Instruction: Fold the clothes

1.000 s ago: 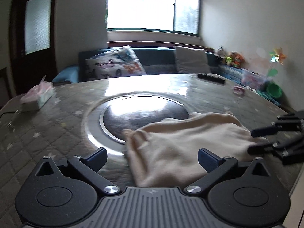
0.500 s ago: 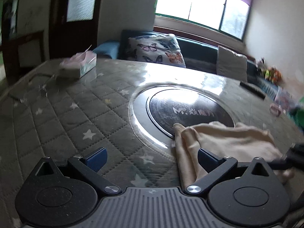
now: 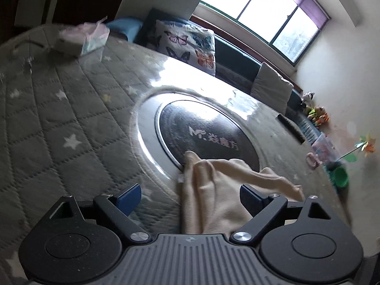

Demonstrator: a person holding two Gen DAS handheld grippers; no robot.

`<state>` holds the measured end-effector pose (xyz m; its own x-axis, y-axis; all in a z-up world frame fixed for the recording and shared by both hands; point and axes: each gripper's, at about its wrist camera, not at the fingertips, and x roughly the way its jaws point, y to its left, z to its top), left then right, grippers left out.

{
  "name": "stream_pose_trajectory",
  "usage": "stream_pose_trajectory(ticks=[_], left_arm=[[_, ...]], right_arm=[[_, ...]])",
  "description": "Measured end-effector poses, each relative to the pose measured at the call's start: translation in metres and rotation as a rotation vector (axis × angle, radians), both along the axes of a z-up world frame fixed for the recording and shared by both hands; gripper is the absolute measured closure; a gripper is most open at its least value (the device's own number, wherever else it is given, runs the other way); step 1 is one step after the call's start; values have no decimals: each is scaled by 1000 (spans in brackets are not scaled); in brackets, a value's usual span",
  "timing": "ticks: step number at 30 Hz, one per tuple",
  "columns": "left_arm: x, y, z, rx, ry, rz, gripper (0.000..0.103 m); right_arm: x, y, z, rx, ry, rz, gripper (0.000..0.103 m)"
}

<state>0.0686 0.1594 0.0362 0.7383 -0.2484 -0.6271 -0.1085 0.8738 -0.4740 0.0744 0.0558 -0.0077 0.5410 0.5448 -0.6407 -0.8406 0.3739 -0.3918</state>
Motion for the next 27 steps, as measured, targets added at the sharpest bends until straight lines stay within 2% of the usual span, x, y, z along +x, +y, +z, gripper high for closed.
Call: stream_pose_trajectory(ticks=[4, 10, 13, 16, 18, 20, 22, 23, 27], left_arm=[[6, 0, -4, -76, 30, 7, 11], [14, -1, -16, -214, 103, 18, 15], [19, -3, -23, -296, 136, 9, 24], [23, -4, -28, -352, 158, 8, 42], [26, -4, -32, -384, 174, 1, 64], [28, -4, -34, -386, 176, -3, 81], [28, -4, -35, -377, 177, -5, 84], [28, -3, -35, -373, 177, -6, 85], [25, -1, -34, -362, 169, -11, 85]], right_arm=[[6, -6, 9, 50, 22, -29, 90], [17, -24, 29, 177, 96, -80, 95], [19, -32, 36, 216, 106, -92, 96], [16, -40, 41, 237, 110, -92, 97], [14, -44, 43, 248, 120, -91, 97], [13, -46, 43, 254, 125, -90, 97], [15, -46, 43, 251, 139, -90, 96], [15, -48, 42, 253, 142, -95, 92], [11, -70, 44, 278, 163, -146, 90]])
